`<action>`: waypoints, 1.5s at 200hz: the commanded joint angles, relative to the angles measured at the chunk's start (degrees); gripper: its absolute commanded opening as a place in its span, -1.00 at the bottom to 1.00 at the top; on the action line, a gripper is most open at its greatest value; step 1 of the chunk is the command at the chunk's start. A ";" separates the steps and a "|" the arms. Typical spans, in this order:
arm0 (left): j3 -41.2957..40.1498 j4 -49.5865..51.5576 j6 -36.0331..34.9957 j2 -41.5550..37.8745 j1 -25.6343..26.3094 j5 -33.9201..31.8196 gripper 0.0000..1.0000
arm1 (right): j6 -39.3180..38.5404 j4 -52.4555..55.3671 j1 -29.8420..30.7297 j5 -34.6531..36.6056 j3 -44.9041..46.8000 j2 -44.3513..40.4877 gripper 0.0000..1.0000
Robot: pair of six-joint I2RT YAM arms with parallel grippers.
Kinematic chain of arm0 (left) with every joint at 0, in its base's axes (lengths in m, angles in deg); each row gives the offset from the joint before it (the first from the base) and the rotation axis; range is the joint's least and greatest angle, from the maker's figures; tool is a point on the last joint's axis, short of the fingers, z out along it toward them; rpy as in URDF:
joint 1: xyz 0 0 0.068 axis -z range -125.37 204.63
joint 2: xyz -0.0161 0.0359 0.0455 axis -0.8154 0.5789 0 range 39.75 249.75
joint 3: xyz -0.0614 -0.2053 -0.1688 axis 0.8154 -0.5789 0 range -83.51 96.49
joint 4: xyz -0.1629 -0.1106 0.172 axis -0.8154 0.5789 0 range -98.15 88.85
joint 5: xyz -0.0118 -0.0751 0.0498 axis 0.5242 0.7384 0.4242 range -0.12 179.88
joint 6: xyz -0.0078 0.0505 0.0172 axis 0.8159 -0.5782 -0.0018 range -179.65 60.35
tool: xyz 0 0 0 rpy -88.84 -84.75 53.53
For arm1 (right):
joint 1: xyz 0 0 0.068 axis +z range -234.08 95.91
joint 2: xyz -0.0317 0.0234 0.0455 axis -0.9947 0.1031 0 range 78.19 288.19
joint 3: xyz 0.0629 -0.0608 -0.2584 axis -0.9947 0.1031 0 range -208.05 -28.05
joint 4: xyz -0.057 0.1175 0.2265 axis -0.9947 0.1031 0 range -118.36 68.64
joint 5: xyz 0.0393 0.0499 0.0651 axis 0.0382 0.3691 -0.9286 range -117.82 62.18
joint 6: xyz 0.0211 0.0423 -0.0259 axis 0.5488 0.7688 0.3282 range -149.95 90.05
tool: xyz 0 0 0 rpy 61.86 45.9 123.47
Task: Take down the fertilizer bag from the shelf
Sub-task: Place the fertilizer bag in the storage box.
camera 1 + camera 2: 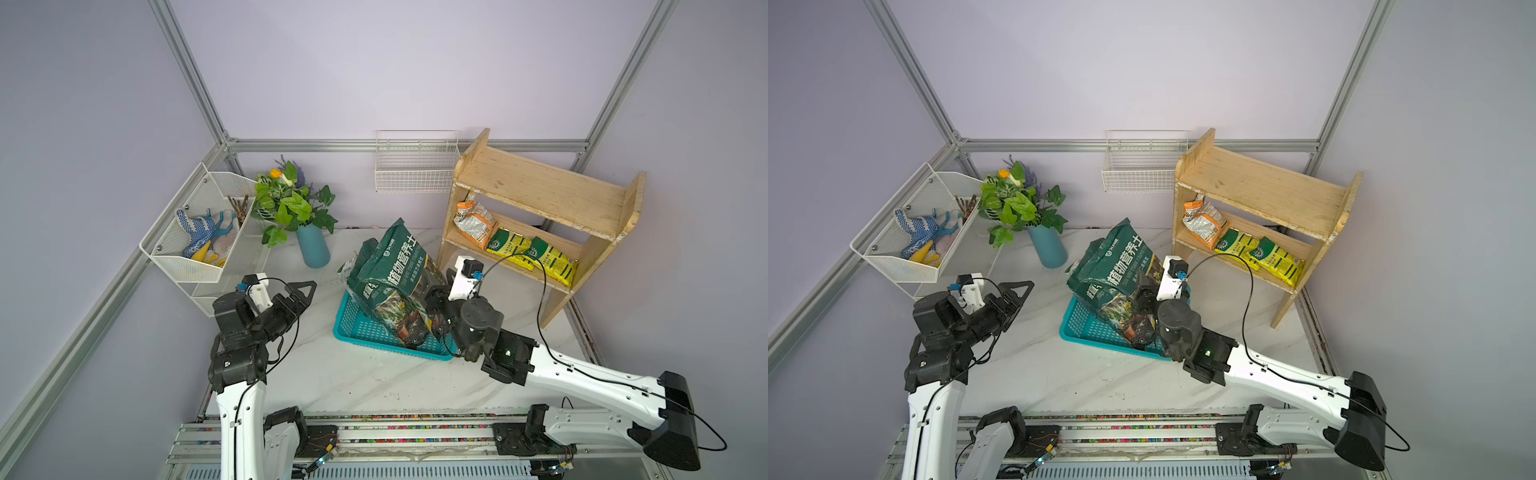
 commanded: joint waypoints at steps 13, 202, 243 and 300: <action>-0.90 -0.86 -0.22 -0.23 -0.41 -0.27 1.00 | 5.46 12.96 -2.50 -7.18 -7.25 9.00 0.37; -0.95 -0.68 -0.22 -0.46 -0.41 -0.41 0.99 | -2.88 28.01 -3.49 7.01 -17.00 5.21 0.52; -0.99 -0.70 -0.30 -0.71 -0.42 -0.85 1.00 | -8.14 33.56 -8.79 11.62 -19.77 5.62 0.53; -0.55 0.06 -0.65 -0.77 -0.41 -1.43 1.00 | -17.24 37.47 -17.18 10.09 -26.01 8.06 0.55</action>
